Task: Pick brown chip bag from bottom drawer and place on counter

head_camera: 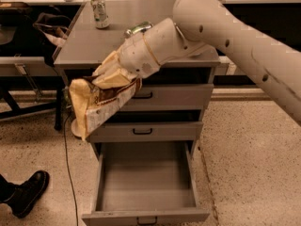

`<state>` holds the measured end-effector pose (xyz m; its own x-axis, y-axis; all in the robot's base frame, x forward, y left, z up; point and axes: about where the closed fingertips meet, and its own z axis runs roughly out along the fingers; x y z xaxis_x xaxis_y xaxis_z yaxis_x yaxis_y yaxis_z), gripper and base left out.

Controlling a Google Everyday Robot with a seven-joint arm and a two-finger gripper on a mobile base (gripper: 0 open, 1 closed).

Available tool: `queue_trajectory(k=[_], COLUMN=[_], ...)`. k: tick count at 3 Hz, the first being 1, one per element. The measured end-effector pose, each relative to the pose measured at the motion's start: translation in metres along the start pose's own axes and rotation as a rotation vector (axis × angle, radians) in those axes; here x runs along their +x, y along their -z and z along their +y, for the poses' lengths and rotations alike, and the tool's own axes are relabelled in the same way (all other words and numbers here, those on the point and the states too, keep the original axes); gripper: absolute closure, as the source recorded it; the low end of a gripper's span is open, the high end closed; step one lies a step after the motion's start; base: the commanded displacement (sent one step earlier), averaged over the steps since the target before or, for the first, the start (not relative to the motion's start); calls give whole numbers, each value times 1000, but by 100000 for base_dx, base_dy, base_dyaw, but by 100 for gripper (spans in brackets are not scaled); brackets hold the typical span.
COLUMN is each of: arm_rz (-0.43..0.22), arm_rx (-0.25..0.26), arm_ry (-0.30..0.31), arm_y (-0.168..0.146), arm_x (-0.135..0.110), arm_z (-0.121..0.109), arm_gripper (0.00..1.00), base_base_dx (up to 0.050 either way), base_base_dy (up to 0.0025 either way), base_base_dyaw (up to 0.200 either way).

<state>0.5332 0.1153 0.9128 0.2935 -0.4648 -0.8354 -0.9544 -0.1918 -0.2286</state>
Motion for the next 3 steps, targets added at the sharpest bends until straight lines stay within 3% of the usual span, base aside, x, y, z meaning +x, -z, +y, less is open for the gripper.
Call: queue_trajectory(k=[1, 2, 3], arm_rz=[67, 70, 94], arm_rx=[59, 50, 65], arm_ry=[8, 9, 50], arm_y=[31, 28, 39], arm_x=[-25, -28, -46], arm_z=[-38, -36, -47], arm_gripper=[100, 100, 100], base_base_dx=[0, 0, 0], base_base_dy=[0, 0, 0], base_base_dyaw=[0, 0, 0])
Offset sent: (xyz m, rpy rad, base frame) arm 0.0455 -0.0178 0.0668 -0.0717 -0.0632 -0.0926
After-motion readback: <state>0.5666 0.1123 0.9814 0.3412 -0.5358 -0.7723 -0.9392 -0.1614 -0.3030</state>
